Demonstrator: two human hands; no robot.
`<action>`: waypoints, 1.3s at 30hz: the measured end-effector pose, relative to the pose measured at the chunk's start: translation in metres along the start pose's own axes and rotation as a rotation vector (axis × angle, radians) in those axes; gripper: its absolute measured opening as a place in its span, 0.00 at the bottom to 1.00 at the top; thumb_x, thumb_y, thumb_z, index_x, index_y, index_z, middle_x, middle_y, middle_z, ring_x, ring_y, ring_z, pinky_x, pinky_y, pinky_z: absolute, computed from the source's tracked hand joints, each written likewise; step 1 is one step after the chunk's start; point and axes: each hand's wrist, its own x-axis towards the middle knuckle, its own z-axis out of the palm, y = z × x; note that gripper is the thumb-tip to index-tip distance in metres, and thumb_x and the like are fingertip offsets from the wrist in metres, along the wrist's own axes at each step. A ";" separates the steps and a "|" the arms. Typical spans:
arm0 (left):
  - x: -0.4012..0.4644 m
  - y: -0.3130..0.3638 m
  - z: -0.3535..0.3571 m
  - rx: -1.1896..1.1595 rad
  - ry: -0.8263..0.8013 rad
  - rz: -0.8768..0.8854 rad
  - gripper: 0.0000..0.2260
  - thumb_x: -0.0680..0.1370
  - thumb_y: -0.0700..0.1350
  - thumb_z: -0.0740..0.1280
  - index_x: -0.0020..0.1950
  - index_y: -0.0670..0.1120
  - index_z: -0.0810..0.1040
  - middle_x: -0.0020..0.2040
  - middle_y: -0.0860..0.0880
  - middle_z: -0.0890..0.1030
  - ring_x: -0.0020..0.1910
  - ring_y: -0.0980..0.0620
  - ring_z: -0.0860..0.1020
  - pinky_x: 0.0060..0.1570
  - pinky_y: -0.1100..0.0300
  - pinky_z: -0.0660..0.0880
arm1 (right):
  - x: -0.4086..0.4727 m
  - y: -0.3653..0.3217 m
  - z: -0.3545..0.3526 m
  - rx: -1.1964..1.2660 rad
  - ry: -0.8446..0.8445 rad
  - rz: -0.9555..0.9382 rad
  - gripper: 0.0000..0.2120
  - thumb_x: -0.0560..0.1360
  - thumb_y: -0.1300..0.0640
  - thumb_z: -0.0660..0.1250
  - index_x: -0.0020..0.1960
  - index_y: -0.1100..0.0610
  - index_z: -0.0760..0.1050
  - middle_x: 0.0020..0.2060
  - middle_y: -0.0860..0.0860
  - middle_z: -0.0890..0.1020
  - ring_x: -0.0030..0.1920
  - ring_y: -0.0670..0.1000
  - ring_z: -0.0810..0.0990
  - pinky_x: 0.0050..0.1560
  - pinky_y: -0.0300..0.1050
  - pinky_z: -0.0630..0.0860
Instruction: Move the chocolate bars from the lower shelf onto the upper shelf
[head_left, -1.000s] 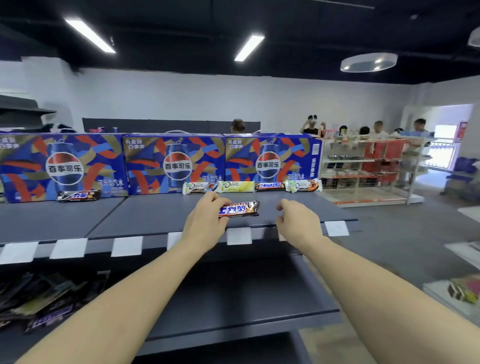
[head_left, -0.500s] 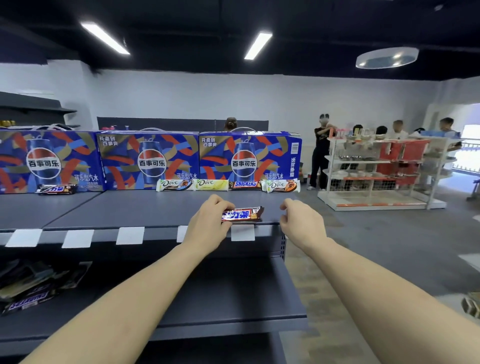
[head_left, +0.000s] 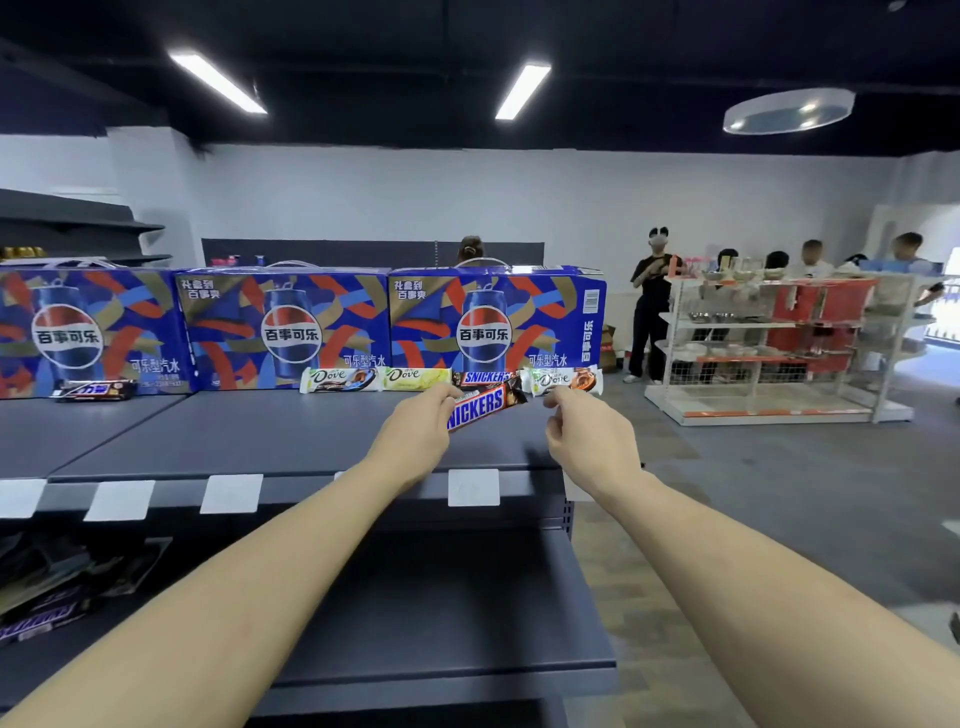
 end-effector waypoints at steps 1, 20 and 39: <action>0.006 -0.002 0.001 -0.042 -0.020 -0.009 0.11 0.84 0.48 0.52 0.61 0.53 0.73 0.49 0.49 0.79 0.41 0.52 0.77 0.43 0.53 0.76 | 0.005 0.000 0.002 -0.009 0.004 -0.002 0.13 0.78 0.59 0.58 0.61 0.53 0.74 0.54 0.49 0.81 0.53 0.53 0.78 0.45 0.46 0.74; 0.140 -0.069 0.051 0.203 -0.170 0.080 0.16 0.78 0.50 0.67 0.65 0.50 0.72 0.60 0.48 0.71 0.59 0.48 0.70 0.60 0.53 0.70 | 0.111 0.029 0.062 -0.159 -0.007 0.086 0.10 0.77 0.59 0.59 0.56 0.53 0.74 0.51 0.50 0.82 0.50 0.56 0.78 0.39 0.46 0.67; 0.192 -0.061 0.099 0.548 -0.006 0.076 0.18 0.77 0.49 0.70 0.66 0.58 0.76 0.58 0.51 0.75 0.59 0.48 0.70 0.56 0.55 0.66 | 0.161 0.040 0.098 -0.111 -0.045 0.083 0.12 0.79 0.56 0.61 0.61 0.54 0.74 0.52 0.51 0.82 0.52 0.54 0.79 0.41 0.43 0.69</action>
